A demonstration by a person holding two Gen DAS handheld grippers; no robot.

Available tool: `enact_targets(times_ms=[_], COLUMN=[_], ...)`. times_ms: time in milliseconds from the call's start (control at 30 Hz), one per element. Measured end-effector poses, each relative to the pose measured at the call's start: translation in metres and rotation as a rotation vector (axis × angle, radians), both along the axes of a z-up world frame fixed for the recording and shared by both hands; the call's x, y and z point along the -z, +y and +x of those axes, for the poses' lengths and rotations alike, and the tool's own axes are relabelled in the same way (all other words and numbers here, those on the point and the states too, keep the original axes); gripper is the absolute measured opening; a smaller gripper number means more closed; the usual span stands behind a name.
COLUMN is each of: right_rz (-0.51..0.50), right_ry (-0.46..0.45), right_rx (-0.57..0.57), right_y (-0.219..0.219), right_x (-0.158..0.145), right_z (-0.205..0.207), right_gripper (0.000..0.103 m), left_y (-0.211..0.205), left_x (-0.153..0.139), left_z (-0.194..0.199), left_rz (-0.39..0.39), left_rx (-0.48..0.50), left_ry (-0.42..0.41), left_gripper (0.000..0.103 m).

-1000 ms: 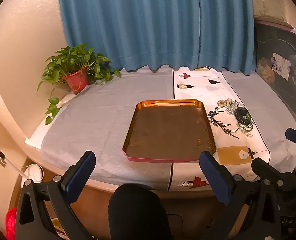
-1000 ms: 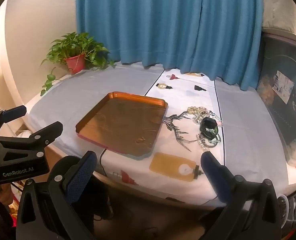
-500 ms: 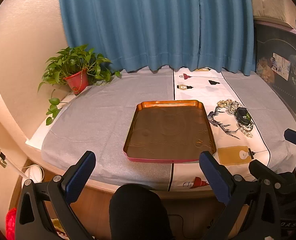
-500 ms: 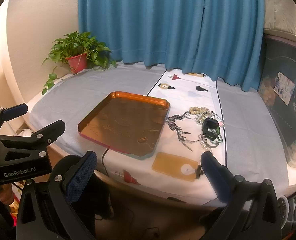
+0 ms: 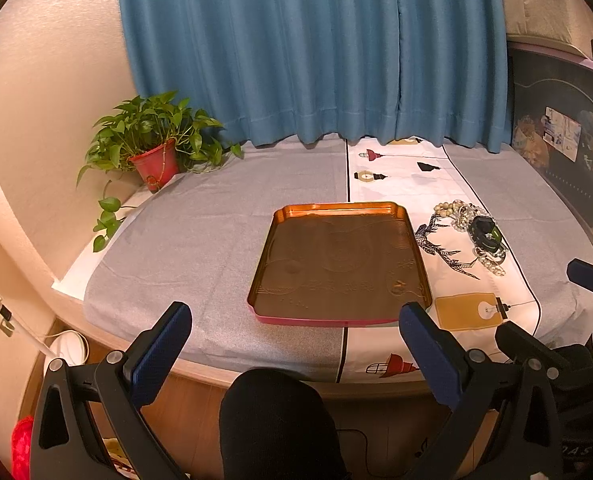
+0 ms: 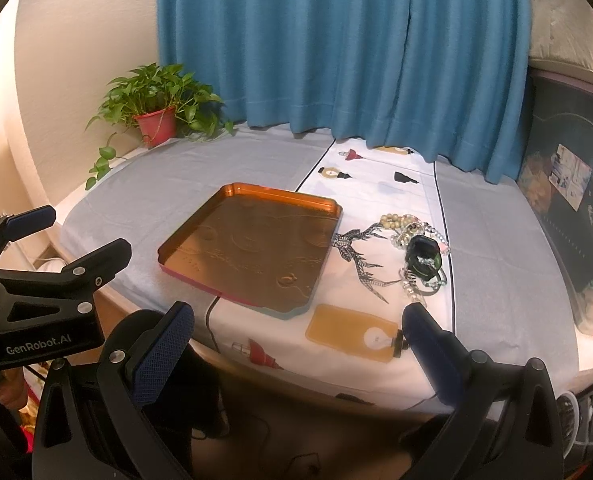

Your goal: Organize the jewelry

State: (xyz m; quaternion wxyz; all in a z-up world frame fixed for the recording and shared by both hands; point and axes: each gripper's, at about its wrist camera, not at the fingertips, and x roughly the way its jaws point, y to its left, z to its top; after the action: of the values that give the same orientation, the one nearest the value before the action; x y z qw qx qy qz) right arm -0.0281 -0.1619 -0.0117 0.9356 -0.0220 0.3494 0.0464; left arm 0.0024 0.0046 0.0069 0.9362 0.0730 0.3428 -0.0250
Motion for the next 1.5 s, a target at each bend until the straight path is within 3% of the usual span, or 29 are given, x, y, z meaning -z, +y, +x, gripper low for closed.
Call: enact_targets(times_ms=[1233,1500], right_rz=[0.006,0.032], right_ry=[-0.002,-0.006], right_rx=[-0.001,-0.013], right_y=[0.003,0.011], right_x=[0.0,-0.001], right_z=[0.0,0.001], right_gripper=[0.103,0.103], left_y=[0.0,0.005], left_x=[0.0,-0.002], left_z=[-0.001,0.008], left_rz=[0.004,-0.024], left_rx=[-0.005,-0.004], left_ry=[-0.004,0.029], left_gripper=[0.103,0.103])
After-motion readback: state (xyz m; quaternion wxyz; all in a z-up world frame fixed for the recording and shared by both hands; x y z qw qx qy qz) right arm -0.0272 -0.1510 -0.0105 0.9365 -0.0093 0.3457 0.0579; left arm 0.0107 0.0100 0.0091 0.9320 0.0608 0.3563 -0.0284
